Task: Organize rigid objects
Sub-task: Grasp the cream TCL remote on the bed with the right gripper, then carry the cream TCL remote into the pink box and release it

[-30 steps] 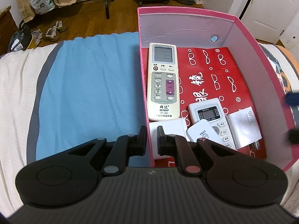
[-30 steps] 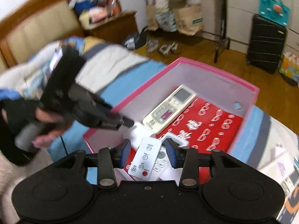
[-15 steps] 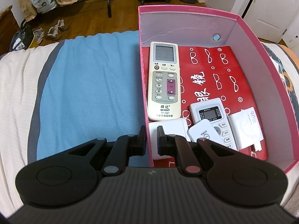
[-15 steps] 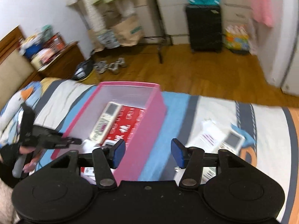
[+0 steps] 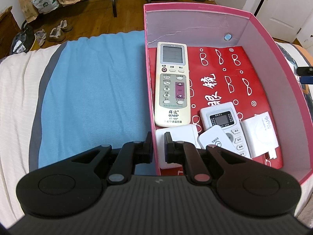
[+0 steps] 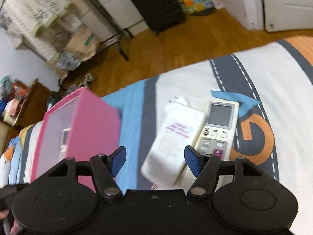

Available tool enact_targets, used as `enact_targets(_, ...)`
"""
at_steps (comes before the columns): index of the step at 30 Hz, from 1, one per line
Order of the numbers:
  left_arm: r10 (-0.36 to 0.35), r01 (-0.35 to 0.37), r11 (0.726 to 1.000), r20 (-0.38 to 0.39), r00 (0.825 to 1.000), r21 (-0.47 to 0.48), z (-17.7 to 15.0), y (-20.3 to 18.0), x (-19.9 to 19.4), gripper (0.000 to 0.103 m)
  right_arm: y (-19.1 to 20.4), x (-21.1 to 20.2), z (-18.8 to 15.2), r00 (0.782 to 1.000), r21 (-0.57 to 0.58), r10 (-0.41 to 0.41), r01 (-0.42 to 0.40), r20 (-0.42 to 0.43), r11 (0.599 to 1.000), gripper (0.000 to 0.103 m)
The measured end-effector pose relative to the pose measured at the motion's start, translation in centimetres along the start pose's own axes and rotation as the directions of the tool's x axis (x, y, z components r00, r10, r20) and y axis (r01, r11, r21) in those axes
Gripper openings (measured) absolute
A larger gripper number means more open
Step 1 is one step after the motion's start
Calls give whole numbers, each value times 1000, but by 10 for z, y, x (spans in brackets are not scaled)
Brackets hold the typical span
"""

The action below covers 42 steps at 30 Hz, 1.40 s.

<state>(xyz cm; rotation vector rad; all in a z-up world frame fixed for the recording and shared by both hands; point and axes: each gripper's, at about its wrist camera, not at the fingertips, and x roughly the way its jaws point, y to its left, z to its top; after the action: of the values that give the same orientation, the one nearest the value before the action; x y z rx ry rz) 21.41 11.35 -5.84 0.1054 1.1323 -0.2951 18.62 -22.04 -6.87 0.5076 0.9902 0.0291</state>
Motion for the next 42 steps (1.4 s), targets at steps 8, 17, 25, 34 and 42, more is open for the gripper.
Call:
enact_targets(8,-9,9,1000,1,1000,-3,1,2,1,8,10,30,-2,991,-165,-131,134,34,977,71)
enact_targets(17,-5,5,1000,-2,1000,0,1,2,3,8,22,33,-10,985,-296,-154,169,71,940,66)
enact_targets(25,-3,3,1000,-4,1000,2,0,1,3,8,15,30,-12,998,-228,-56,59,19,972,36)
enact_targets(34,-3,3,1000,-4,1000,2,0,1,3,8,27,13,-23,999,-228,31,-37,-27,973,22)
enact_targets(42,11,-11,1000,1,1000,14,-2,-2,4,8,35,32,-29,996,-232,21,-39,-82,972,25)
